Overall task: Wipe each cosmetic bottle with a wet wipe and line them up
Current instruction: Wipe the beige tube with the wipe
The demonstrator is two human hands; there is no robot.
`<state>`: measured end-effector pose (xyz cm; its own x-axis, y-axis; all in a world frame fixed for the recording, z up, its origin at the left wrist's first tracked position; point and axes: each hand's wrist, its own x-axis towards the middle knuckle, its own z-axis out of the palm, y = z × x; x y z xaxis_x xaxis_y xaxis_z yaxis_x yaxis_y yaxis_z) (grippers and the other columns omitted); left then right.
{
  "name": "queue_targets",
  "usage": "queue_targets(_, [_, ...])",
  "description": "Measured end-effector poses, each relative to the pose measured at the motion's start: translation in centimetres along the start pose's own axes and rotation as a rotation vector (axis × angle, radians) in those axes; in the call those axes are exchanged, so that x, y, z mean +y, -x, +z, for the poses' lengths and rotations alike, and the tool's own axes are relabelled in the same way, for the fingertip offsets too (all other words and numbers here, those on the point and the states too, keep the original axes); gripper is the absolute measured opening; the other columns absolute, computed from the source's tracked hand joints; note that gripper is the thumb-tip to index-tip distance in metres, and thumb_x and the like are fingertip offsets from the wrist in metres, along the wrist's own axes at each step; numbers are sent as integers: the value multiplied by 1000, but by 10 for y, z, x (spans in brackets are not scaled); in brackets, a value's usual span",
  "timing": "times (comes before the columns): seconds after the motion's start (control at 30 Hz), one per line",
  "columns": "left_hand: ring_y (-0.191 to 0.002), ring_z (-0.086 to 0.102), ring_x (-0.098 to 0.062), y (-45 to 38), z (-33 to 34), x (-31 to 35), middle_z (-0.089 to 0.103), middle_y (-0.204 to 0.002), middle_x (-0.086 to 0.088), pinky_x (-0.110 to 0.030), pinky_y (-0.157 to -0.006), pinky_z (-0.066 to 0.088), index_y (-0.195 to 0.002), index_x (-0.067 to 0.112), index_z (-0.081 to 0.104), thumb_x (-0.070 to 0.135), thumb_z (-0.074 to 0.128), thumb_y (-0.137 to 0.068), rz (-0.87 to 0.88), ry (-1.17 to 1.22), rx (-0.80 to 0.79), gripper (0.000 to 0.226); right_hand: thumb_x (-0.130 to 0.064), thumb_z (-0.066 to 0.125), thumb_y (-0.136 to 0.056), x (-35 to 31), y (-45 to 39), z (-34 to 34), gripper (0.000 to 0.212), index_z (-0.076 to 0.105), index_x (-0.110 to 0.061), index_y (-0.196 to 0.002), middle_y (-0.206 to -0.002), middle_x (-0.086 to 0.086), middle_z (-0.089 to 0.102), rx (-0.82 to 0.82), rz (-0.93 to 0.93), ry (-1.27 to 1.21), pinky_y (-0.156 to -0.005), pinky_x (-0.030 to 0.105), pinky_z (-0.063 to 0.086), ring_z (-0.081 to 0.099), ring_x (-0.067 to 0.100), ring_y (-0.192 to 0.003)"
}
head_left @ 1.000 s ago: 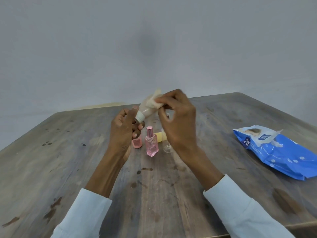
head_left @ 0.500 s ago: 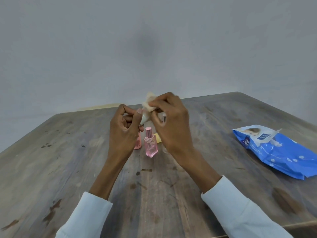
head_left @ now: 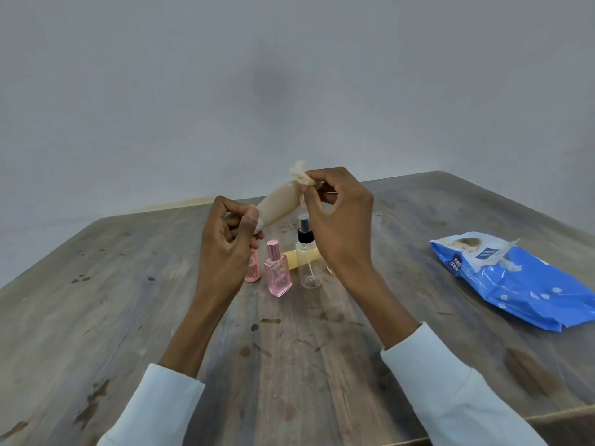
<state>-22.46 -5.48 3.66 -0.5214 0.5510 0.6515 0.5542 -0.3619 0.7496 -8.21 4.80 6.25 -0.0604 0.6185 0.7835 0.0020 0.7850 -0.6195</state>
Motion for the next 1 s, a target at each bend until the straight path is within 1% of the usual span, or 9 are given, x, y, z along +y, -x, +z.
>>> queue_targets(0.13, [-62,59,-11,-3,-4,0,73,-95,-18,-22,-61,51,-95,18,55,19,59,-110,-37,73,-2,16,-8,69,-101,1,-7,-8,20,83,-18,-111,-100,-9,81,-141,175,-192,-79,16,57,74,3,-92])
queue_targets(0.2, [-60,52,-14,-5,-6,1,67,-86,-25,-19,-59,47,-93,16,53,18,55,-112,-88,143,2,19,-9,67,-102,2,-9,-10,23,83,-19,-115,-105,-9,82,-212,202,-249,-84,24,60,75,5,-98])
queue_targets(0.27, [-58,48,-12,-6,-7,2,62,-72,-11,-19,-55,43,-93,16,53,19,51,-113,-165,241,15,20,-13,67,-104,2,-11,-13,24,81,-19,-123,-114,-7,82,-293,225,-328,-97,34,61,75,11,-110])
queue_targets(0.37, [-57,46,-7,-6,-8,5,53,-68,2,-18,-53,38,-99,14,59,22,48,-113,-277,441,23,19,-11,69,-104,0,-13,-15,26,77,-10,-129,-123,1,80,-399,302,-569,-106,36,59,74,17,-119])
queue_targets(0.5, [-57,49,-8,-5,-7,5,58,-70,-1,-18,-52,40,-104,11,59,23,52,-111,-306,509,-20,16,-9,72,-101,-3,-12,-17,24,77,-6,-124,-117,5,81,-378,381,-699,-98,29,61,76,15,-111])
queue_targets(0.63, [-63,55,-14,-6,-6,4,69,-72,1,-22,-59,46,-95,15,56,21,55,-111,-244,401,2,17,-12,81,-94,-2,-10,-16,19,83,-10,-113,-101,0,83,-176,302,-461,-88,26,63,79,14,-97])
queue_targets(0.77, [-64,59,-18,-3,-4,3,72,-76,-6,-28,-64,52,-99,15,58,26,59,-109,-134,250,-9,15,-6,82,-92,-3,-1,-7,16,84,-11,-107,-97,-2,77,20,-24,-144,-77,20,60,74,8,-86])
queue_targets(0.87, [-63,62,-17,-2,-3,2,73,-79,-11,-27,-65,55,-101,13,57,28,62,-109,-41,157,-14,17,0,81,-92,-3,5,0,18,83,-7,-108,-104,5,71,48,-210,-20,-80,28,63,71,11,-91])
queue_targets(1.0, [-61,59,-18,-1,0,3,73,-77,-13,-28,-62,54,-99,10,52,27,62,-107,-79,132,-20,22,4,78,-92,-3,12,7,20,81,-3,-111,-116,11,69,11,-346,154,-85,36,60,67,25,-103])
